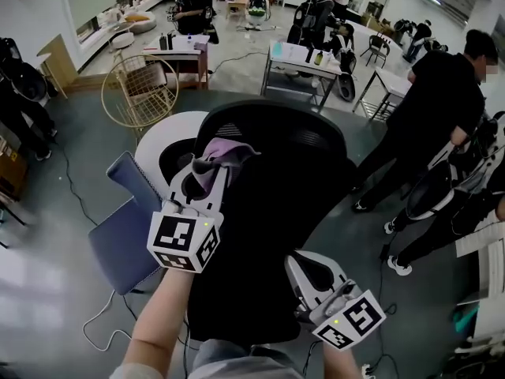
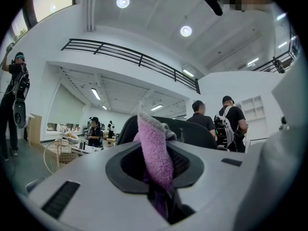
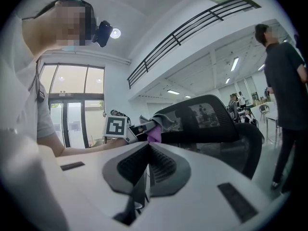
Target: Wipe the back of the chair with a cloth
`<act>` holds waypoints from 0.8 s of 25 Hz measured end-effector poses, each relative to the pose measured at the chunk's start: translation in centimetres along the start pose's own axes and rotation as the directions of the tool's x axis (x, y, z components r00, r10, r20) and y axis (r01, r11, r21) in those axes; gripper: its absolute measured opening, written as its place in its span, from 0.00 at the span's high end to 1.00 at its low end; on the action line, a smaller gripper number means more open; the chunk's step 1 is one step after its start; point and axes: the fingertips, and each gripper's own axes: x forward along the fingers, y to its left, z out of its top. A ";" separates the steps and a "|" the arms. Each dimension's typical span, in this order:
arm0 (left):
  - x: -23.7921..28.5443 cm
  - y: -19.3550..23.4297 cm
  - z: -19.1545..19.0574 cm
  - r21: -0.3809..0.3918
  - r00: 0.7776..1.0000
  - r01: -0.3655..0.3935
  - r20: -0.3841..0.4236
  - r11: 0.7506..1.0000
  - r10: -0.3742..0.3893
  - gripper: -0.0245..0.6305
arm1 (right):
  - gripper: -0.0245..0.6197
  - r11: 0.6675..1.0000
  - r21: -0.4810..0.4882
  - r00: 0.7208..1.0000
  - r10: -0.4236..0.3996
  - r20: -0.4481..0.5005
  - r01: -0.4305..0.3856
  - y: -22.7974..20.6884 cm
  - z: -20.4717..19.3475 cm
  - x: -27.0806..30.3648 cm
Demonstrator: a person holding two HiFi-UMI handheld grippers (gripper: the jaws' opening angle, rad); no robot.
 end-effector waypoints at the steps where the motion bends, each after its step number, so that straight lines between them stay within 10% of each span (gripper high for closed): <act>1: 0.5 -0.4 -0.1 -0.002 1.000 0.012 -0.001 1.000 -0.012 0.84 | 0.95 1.000 -0.001 1.000 -0.007 -0.001 0.007 -0.2 0.0 -0.2; 20: 7.9 -13.0 -1.2 -0.041 0.961 0.274 -0.010 0.961 -0.275 0.84 | 0.95 0.979 0.018 0.979 -0.202 0.004 0.202 -4.0 -0.4 -5.7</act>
